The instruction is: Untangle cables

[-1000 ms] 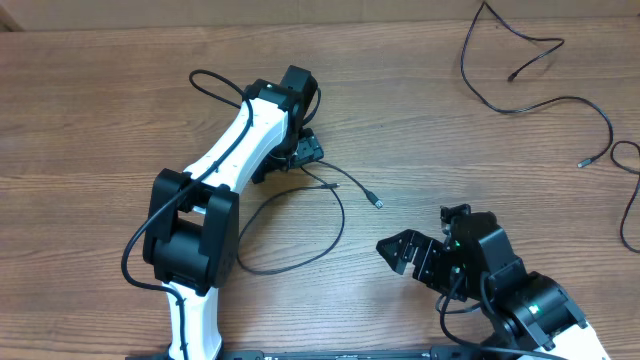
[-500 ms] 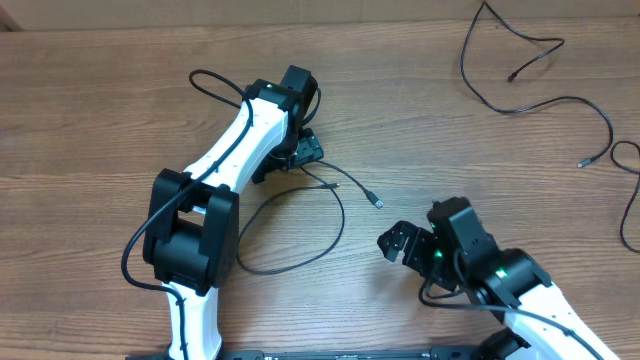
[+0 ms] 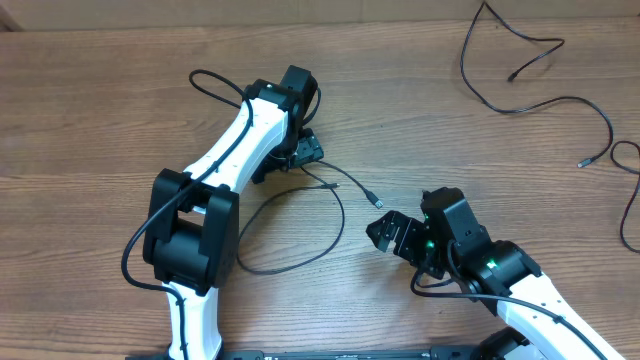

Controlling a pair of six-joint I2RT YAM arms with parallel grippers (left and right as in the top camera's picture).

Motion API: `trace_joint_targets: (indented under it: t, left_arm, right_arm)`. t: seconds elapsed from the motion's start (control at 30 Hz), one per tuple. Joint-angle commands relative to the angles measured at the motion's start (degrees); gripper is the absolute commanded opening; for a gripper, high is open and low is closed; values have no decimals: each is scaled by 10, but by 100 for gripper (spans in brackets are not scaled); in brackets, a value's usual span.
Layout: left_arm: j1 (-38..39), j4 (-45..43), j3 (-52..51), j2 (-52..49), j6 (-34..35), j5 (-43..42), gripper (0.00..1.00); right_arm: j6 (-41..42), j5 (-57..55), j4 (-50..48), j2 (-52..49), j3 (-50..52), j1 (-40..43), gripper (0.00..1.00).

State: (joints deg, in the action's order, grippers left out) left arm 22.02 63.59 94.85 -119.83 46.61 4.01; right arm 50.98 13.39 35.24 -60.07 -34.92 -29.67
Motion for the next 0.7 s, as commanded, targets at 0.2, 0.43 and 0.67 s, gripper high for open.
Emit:
trace_joint_targets:
  t: [0.2,0.43,0.67]
  left_arm:
    - [1,-16,0,-4,3,-3,100]
    - [0,0,6,-4,-122,-49,100]
    - [-3,34,27,54,-197,-49,100]
  right_arm:
    - [0,-25,-5,3,5,-2,100]
    - [0,-33,2,3,5,-2,100]
    - [0,-33,2,3,5,-2,100]
